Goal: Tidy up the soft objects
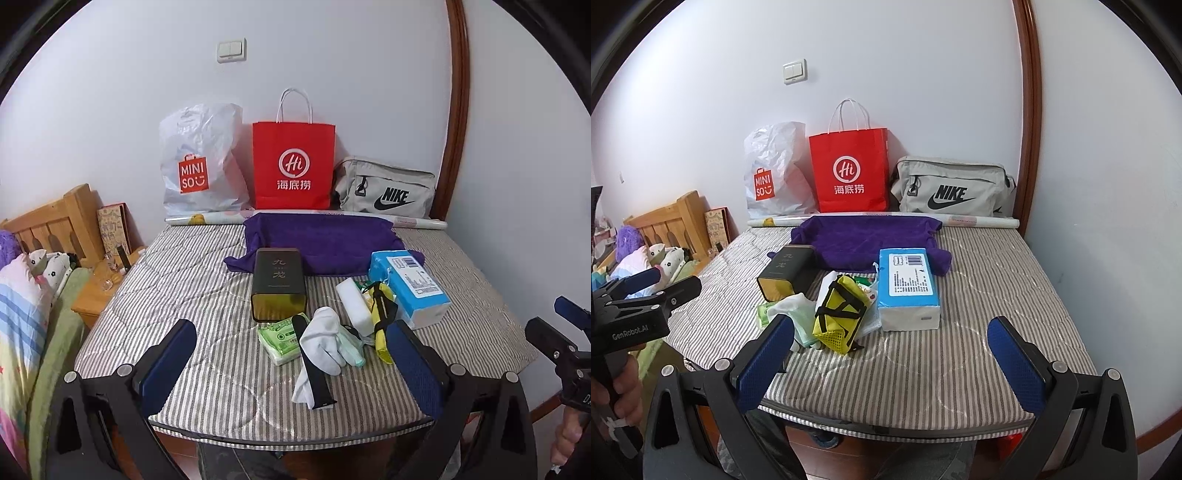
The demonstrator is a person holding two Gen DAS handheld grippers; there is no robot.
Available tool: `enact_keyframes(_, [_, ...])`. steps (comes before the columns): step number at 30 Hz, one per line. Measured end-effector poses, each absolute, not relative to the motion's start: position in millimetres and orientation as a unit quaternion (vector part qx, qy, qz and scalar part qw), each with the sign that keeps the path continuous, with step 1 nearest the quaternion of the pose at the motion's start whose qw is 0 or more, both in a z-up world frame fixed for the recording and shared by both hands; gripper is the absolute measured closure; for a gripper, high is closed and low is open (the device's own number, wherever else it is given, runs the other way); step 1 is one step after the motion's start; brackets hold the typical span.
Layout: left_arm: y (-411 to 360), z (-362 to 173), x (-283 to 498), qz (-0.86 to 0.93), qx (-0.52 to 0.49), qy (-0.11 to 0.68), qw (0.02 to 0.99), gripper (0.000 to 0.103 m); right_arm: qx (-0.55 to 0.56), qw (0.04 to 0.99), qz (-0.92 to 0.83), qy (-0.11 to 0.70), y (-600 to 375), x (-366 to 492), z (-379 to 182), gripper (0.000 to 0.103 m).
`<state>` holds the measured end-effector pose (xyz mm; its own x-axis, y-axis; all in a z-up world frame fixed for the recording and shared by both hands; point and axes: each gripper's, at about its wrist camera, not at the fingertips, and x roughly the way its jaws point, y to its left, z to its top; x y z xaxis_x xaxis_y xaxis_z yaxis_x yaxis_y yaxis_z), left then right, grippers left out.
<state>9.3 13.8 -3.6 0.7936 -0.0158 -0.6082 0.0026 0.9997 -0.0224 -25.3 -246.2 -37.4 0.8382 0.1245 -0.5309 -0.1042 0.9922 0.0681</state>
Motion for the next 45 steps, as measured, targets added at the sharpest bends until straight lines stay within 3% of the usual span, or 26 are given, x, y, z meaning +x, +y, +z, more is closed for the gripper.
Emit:
enact_keyframes(22, [37.3, -127.1, 92.2, 0.034, 0.042, 0.431, 0.901, 0.000, 0.021, 0.932, 0.090, 0.351, -234.0, 42.3, -112.2, 0.000])
enact_keyframes(39, [33.7, -161.4, 122.3, -0.091, 0.084, 0.407, 0.905, 0.001, 0.033, 0.911, 0.111, 0.395, -232.3, 77.0, -153.1, 0.000])
enact_keyframes(42, [32.4, -162.2, 126.7, -0.121, 0.087, 0.399, 0.905, 0.006, 0.040, 0.908, 0.121, 0.400, -229.7, 84.3, -155.3, 0.000])
enact_keyframes(45, [31.5, -164.8, 133.9, -0.150, 0.080, 0.415, 0.894, 0.021, 0.043, 0.907, 0.119, 0.402, -228.2, 89.7, -155.6, 0.000])
